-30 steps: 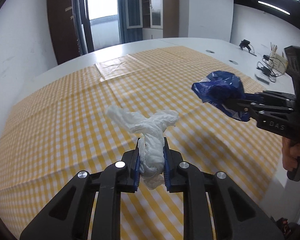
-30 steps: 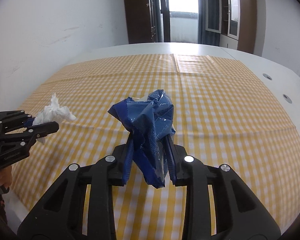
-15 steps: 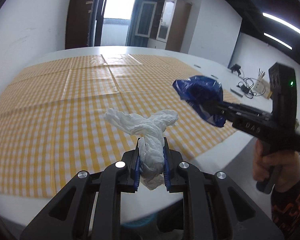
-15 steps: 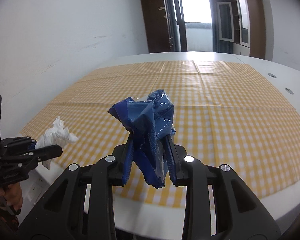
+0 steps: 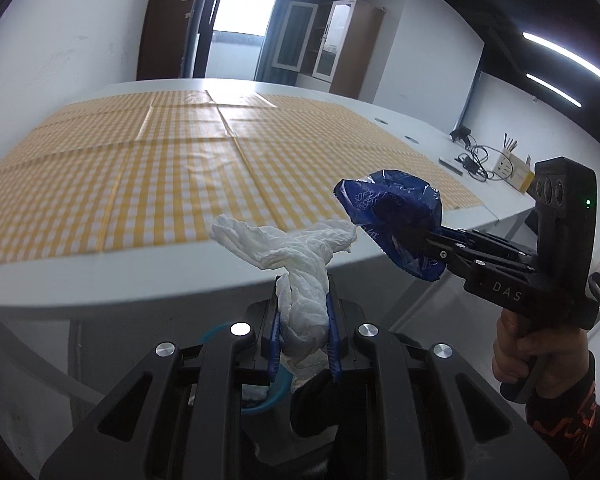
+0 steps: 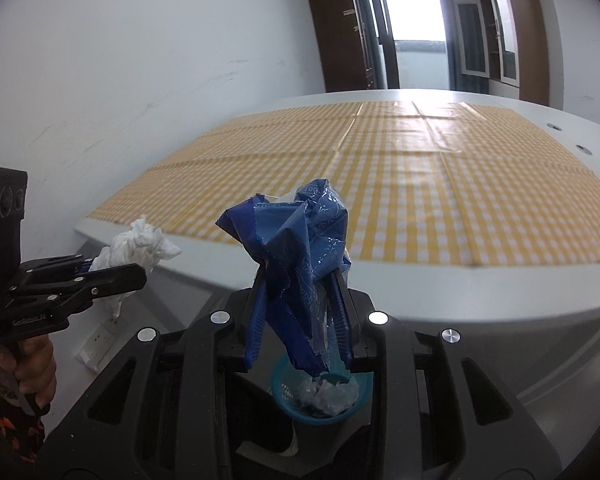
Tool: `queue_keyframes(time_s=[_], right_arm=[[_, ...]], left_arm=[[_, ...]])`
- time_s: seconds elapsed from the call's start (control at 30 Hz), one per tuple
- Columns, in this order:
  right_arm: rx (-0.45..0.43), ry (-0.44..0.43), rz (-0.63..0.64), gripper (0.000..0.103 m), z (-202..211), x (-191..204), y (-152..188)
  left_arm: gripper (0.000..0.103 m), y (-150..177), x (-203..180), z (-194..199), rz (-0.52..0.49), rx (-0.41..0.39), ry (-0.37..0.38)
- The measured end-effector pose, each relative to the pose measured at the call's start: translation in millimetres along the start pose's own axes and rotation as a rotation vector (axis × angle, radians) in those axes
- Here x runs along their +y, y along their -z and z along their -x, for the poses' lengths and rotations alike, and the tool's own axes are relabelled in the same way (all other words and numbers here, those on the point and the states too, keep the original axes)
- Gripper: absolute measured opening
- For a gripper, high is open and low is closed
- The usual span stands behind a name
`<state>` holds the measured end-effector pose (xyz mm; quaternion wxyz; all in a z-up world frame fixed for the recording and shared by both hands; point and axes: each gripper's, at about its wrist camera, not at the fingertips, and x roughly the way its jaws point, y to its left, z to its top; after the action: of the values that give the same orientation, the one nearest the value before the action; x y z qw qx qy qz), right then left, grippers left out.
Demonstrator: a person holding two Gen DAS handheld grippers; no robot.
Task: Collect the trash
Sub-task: 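Carry the tissue and blue bag down over the blue wastebasket with both tools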
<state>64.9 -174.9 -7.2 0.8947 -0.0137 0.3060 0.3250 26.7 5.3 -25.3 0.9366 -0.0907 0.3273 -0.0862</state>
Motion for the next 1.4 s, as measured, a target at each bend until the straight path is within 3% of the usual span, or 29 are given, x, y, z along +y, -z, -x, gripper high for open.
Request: queue_keyframes(time_s=[0.27, 0.5, 0.83, 1.4], right_arm=[[0.042, 0.005, 0.023, 0.028, 15.1, 20.9, 44.8], [0.138, 0.005, 0.004, 0.028, -2.6, 12.9, 87.3], [0.311, 0.055, -0.003, 0.028, -78.8, 1.6, 132.2], [0.555, 0.074, -0.083, 0.028, -193.7, -42.5, 173.2]], left_arm=[[0.017, 48.7, -3.6, 4.4, 0.025, 0.049, -0.001], [0.017, 85.0, 5.4, -19.1, 0.051, 0.141, -0.009], [0.017, 127.3, 52.8, -75.1, 0.161, 0.216, -0.070], [0.017, 152.9, 104.6, -169.3, 0.260, 0.371, -0.087]])
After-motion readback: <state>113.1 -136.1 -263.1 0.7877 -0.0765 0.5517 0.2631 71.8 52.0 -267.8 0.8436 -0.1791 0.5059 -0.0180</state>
